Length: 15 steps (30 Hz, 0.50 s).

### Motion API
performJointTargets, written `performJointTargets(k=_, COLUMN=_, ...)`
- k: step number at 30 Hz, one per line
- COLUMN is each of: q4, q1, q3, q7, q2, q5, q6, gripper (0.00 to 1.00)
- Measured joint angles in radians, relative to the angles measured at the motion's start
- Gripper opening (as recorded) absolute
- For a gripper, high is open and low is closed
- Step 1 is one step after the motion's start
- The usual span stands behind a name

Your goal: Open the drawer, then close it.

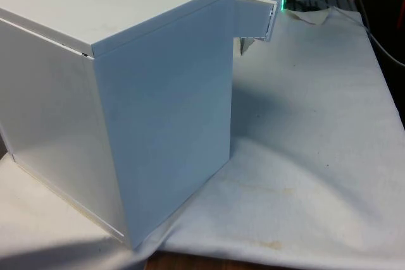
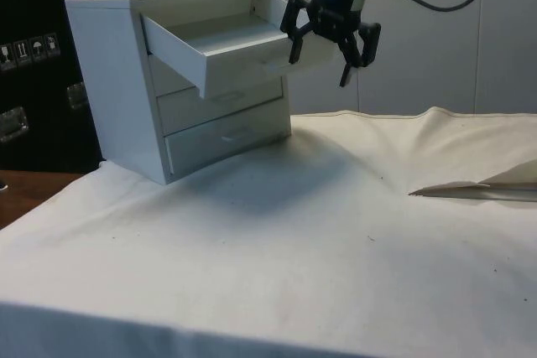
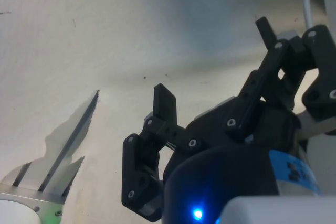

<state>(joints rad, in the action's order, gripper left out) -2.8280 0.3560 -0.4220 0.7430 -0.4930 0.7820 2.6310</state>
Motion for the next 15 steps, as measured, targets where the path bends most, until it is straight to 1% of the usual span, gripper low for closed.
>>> performJointTargets(k=5, q4=0.0, q1=0.0, q3=0.005, q7=0.0, q2=0.0, q5=0.0, q6=0.0, gripper=1.0)
performJointTargets(k=15, q4=0.0, q1=0.0, q3=0.005, q7=0.0, q2=0.001, q5=0.0, q6=-0.001, gripper=1.0)
